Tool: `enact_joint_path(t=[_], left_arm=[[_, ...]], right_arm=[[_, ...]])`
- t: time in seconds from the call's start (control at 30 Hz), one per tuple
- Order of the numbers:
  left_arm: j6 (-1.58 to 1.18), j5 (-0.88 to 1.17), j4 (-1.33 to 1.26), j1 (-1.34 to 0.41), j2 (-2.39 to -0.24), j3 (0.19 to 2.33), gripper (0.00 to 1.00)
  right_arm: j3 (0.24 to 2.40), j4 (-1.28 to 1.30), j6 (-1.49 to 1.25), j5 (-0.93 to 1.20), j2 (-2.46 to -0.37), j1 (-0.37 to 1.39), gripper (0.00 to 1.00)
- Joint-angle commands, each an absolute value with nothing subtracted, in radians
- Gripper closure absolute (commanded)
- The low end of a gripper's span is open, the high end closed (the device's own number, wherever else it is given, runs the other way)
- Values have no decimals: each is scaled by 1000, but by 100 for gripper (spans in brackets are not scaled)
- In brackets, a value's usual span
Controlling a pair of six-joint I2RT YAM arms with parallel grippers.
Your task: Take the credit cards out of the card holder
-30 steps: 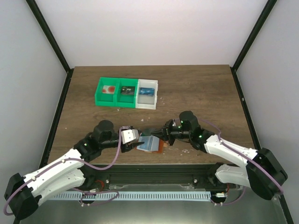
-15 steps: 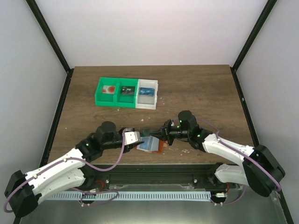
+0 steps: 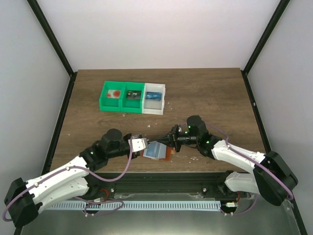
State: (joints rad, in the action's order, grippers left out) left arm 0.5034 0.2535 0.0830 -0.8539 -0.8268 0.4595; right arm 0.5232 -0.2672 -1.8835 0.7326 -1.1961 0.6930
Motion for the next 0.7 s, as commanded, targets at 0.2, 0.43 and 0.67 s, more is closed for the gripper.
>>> enact_joint_path(t=[0.2,0.43,0.67], left_arm=[[359,118,61,-847,-844,506,100],[143,178,160,-689,-989,654,100],[-86,172,202,-513,-1148,829,100]], right_arm=[[432,-548,-1810,737,-1133,687,39],[449,-371,-1482,673,-1038,687,20],[518,-145,-1253,615,-983,687,0]])
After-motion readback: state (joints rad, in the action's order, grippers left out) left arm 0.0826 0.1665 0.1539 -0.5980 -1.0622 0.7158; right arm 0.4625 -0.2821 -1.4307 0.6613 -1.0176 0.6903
